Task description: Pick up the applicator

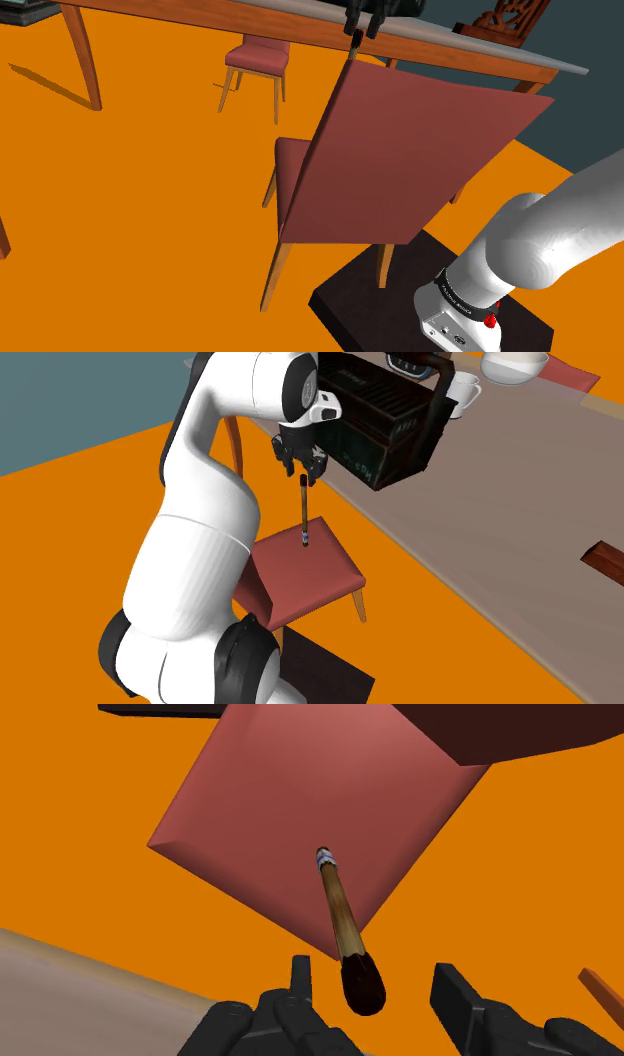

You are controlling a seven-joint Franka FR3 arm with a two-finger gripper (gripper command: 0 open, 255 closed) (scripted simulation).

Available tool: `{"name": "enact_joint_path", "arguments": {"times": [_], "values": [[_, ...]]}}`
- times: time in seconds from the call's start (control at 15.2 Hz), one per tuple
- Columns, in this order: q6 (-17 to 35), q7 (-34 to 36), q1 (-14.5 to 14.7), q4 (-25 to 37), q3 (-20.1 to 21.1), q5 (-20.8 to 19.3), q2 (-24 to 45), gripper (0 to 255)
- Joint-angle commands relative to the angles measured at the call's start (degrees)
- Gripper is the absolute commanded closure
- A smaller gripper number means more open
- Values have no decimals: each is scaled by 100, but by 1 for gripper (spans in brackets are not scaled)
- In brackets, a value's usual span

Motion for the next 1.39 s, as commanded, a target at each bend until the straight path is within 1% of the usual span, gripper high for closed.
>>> {"name": "enact_joint_path", "arguments": {"times": [0.0,0.46,0.53,0.92,1.32], "values": [[32,-32,-35,-192,-59,9,94,255],[87,-70,-47,-283,-85,7,63,255],[-34,31,-31,-5,-4,-5,217,255],[-562,77,-31,815,22,-50,512,255],[-1147,141,-19,1784,68,-116,903,255]]}}
